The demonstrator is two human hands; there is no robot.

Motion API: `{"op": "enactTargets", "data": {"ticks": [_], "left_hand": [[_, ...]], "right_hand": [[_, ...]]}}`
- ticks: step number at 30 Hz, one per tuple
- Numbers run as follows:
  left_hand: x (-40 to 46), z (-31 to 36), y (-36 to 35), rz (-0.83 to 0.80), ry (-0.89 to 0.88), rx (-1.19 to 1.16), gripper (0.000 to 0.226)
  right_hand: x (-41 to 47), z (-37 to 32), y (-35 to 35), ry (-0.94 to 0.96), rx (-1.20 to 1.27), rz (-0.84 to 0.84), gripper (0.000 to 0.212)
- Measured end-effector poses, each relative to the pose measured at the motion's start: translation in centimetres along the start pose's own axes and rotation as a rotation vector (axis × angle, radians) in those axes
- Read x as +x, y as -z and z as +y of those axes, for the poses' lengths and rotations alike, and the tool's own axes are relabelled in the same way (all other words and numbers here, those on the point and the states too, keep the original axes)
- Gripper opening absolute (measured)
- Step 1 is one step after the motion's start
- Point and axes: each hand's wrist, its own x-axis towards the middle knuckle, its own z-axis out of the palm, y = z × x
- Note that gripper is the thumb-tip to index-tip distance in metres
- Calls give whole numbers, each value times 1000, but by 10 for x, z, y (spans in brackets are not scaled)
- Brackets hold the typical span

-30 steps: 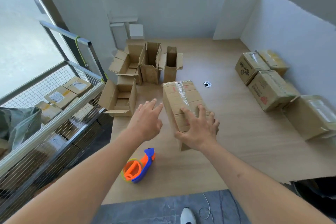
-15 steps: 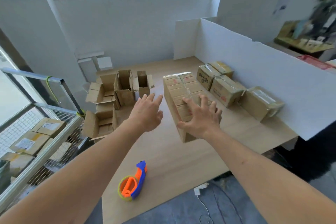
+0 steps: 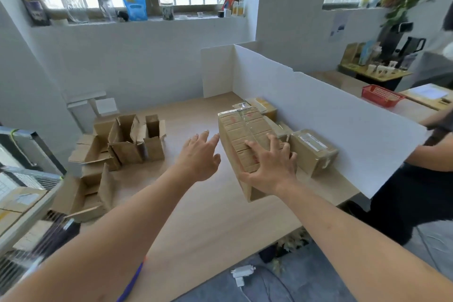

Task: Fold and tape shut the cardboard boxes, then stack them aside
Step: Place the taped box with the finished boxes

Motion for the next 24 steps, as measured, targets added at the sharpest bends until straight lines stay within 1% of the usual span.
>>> {"op": "enactTargets", "data": {"ticks": [8, 13, 18, 24], "left_hand": [[40, 113, -45, -76, 29, 9, 66], [72, 159, -70, -142, 39, 0, 65], [118, 184, -107, -185, 29, -20, 61], [181, 191, -157, -252, 40, -76, 59]], "right_hand": [[16, 140, -3, 7, -30, -94, 94], [35, 199, -15, -9, -29, -149, 96], [65, 239, -41, -17, -18, -164, 94], [116, 270, -84, -54, -10, -258, 96]]}}
